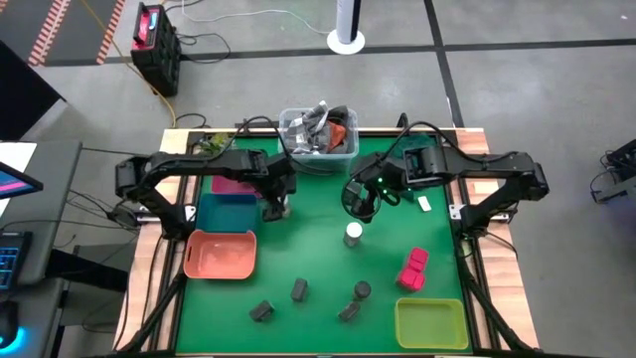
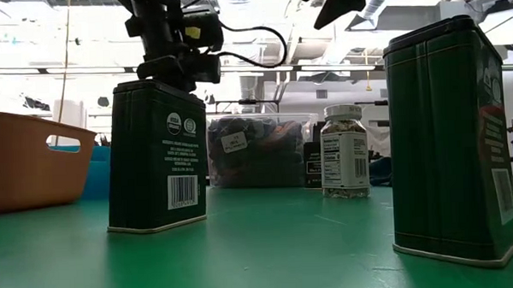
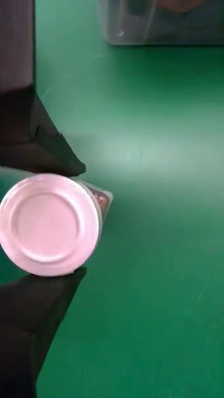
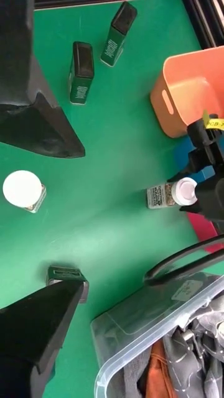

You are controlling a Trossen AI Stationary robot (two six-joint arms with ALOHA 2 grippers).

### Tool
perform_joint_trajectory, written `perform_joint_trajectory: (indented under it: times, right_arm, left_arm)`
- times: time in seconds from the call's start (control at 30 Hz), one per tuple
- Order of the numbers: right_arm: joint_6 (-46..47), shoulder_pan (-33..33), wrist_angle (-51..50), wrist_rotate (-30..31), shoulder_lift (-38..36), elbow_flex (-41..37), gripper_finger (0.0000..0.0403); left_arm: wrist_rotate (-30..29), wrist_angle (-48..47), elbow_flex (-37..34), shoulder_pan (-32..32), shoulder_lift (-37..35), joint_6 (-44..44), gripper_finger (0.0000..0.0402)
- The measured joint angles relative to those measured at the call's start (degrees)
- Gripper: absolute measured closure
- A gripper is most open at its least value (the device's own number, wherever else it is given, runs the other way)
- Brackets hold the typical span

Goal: Sort spices by type
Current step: Put the left white spice bottle into the blue bin

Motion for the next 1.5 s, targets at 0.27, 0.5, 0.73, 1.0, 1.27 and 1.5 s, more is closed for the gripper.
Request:
perform_joint_trajectory:
  times: [0.27, 0.5, 0.73, 1.0, 1.27, 1.5]
  right_arm:
    - [-1.02, -0.33, -0.04, -0.01, 0.00, 0.00, 0.0042]
    - [-3.06, -1.37, -0.15, -0.02, 0.00, 0.00, 0.0042]
    - [-5.30, -3.70, 0.18, 0.00, 0.00, 0.00, 0.0042]
    - [-7.30, -5.73, 2.59, -0.02, 0.02, 0.00, 0.0042]
    - [-7.97, -6.00, 5.43, -0.04, 0.02, 0.00, 0.0042]
    - [-7.93, -5.48, 5.84, -0.04, 0.02, 0.02, 0.0042]
  left_arm:
    - [2.60, -1.44, 0.00, 0.00, -1.00, -4.77, 0.0203]
    - [2.32, -3.43, 1.80, 0.09, -10.06, -8.75, 0.0203]
    - [2.37, -15.65, 2.69, 0.09, -19.47, -16.11, 0.0203]
    - [-3.11, -31.28, 1.67, 0.09, -29.19, -22.62, 0.0203]
    - [-5.80, -34.21, -9.40, 0.09, -38.47, -28.53, 0.0203]
    - [-9.05, -28.75, -21.73, 0.09, -42.87, -30.60, 0.0203]
